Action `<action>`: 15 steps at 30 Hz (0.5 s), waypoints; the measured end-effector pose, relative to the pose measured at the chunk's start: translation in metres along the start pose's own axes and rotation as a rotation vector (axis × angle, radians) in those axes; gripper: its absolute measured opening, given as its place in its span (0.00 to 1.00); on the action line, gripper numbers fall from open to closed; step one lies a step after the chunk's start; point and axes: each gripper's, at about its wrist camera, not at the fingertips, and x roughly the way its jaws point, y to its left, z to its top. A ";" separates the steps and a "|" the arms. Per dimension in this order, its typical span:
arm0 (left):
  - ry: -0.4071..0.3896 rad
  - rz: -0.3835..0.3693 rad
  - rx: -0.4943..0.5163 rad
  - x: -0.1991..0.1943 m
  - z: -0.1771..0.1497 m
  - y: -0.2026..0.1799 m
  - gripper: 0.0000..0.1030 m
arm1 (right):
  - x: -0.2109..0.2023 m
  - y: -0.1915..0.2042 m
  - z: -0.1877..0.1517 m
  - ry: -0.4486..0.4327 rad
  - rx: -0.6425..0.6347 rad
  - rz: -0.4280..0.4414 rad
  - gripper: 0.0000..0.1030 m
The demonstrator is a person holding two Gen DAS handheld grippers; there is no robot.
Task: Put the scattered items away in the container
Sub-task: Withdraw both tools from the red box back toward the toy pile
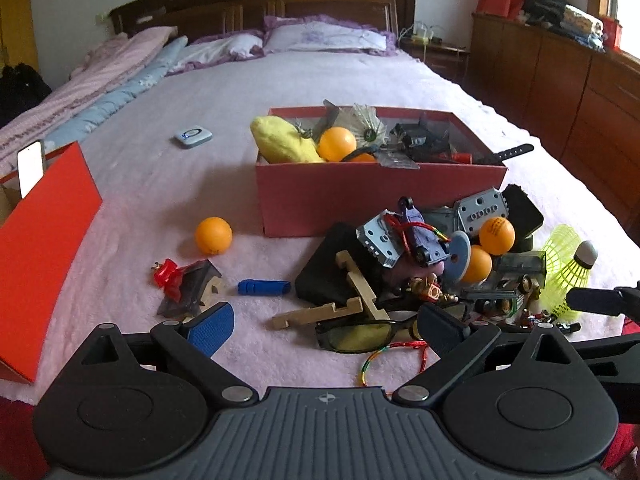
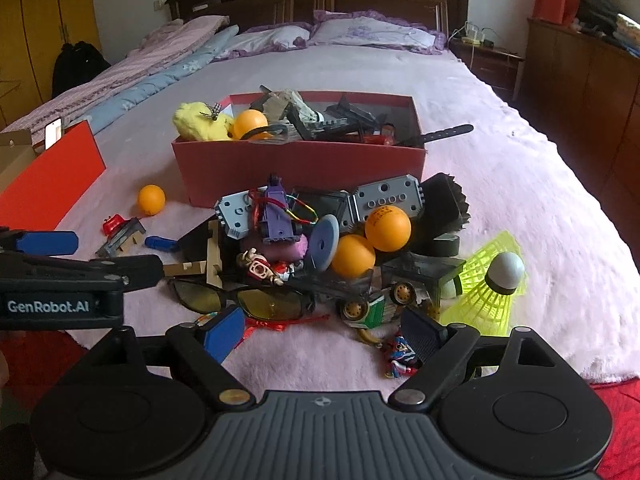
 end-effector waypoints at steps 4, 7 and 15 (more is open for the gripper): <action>0.001 0.004 -0.008 0.000 -0.001 -0.001 0.99 | 0.001 0.000 -0.001 0.003 0.002 -0.001 0.85; 0.007 0.009 -0.007 0.002 -0.002 -0.002 0.99 | 0.001 -0.001 -0.002 0.005 0.000 -0.003 0.86; 0.035 0.011 0.014 0.011 -0.012 -0.004 1.00 | 0.004 -0.008 -0.013 0.010 0.017 -0.017 0.86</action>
